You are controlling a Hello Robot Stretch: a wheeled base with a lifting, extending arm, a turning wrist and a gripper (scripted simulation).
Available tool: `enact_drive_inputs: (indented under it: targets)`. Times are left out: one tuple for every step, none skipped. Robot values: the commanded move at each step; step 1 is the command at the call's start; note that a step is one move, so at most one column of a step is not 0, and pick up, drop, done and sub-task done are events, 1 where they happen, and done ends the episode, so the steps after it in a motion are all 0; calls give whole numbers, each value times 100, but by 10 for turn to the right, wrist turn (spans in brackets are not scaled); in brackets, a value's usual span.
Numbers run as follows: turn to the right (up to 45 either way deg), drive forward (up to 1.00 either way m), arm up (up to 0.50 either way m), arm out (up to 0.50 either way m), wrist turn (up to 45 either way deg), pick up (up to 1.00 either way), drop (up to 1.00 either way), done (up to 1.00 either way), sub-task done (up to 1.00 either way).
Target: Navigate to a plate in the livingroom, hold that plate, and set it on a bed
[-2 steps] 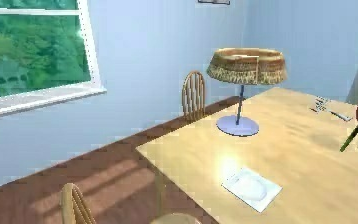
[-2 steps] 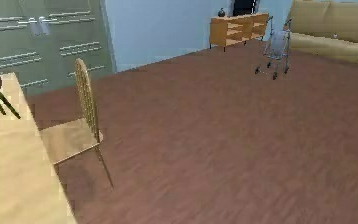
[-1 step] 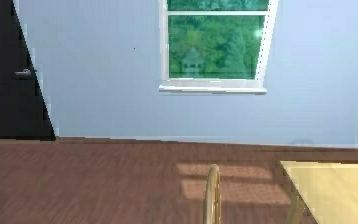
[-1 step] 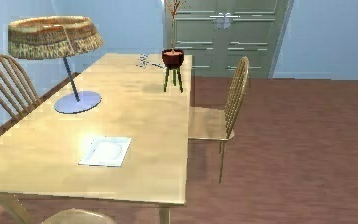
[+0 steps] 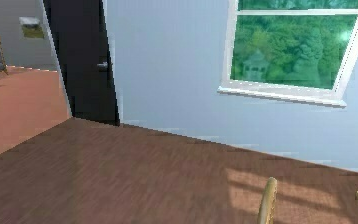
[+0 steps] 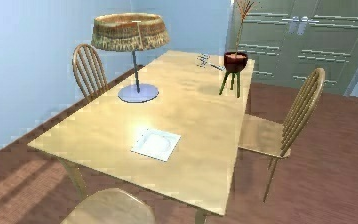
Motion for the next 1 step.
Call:
enact_drive_inputs:
  targets:
    - [0,0,50,0,0,0,0,0,0]
